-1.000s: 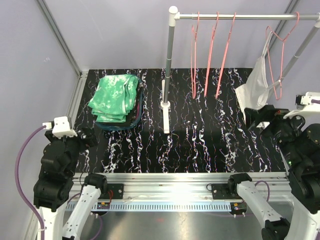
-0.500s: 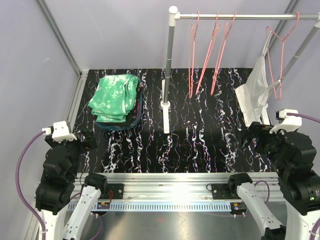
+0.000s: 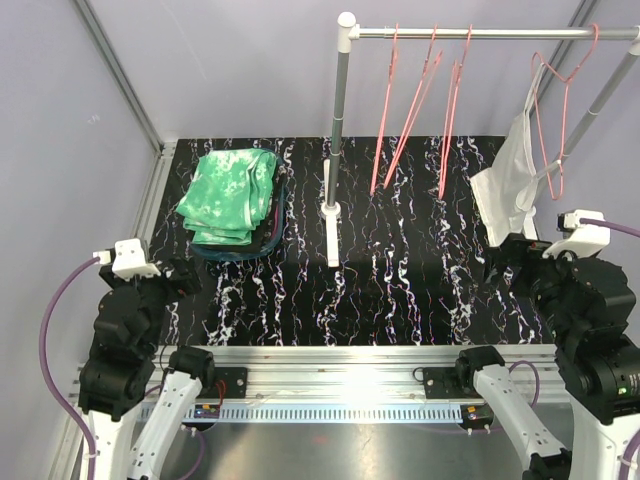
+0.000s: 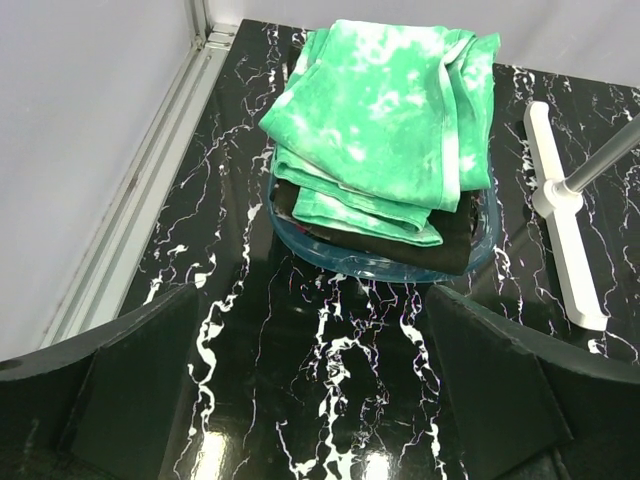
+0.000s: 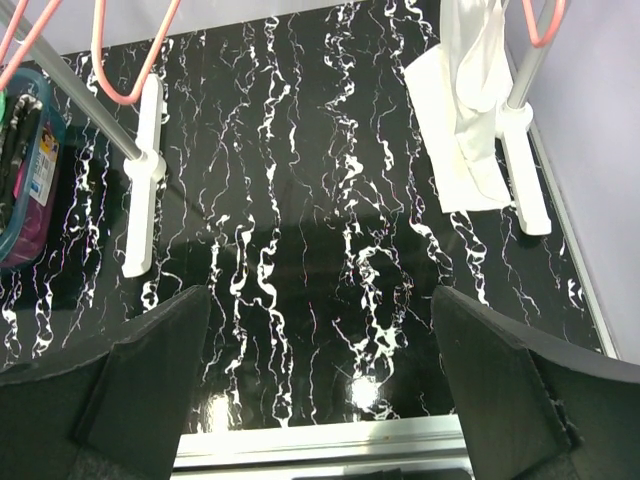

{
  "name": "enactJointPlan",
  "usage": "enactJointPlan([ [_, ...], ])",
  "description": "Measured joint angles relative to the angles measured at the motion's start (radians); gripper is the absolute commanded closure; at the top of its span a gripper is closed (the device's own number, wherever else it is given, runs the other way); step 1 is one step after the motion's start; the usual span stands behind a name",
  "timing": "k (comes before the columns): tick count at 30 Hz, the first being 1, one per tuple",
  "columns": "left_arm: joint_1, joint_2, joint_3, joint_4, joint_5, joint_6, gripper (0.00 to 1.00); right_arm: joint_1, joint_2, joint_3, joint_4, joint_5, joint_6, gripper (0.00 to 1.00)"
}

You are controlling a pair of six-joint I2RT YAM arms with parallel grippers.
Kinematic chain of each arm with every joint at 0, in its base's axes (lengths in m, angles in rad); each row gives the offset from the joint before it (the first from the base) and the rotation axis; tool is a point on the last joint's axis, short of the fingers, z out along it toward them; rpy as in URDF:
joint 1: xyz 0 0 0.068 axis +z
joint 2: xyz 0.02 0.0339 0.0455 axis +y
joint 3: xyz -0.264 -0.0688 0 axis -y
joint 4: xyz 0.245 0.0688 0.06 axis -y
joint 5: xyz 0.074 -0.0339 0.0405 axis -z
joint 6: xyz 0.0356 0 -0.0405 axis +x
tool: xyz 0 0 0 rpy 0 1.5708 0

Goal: Remove the trousers from the hanger

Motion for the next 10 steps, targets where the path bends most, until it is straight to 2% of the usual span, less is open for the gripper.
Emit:
enactJointPlan([
  [10, 0.0, 0.0, 0.0, 0.012, 0.002, 0.004, 0.01, 0.0, 0.013, -0.006, 0.024, 0.0, 0.0, 0.0],
])
